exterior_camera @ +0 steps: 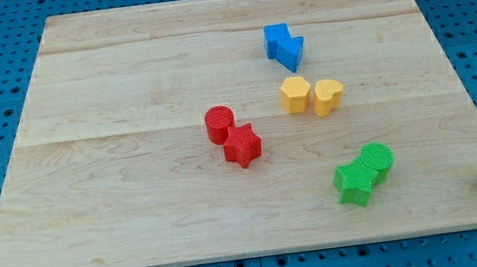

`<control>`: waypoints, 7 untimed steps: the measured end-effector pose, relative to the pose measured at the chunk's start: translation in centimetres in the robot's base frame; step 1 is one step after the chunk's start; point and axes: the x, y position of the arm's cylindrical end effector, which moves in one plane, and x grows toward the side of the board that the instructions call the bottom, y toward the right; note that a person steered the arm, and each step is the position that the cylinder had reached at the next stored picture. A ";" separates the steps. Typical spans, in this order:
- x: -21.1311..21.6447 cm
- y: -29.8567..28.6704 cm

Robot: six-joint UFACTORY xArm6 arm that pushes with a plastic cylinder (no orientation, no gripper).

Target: Separate the green star and green circle

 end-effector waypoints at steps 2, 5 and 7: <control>-0.6 0.0; 0.8 -3.4; 1.8 -12.0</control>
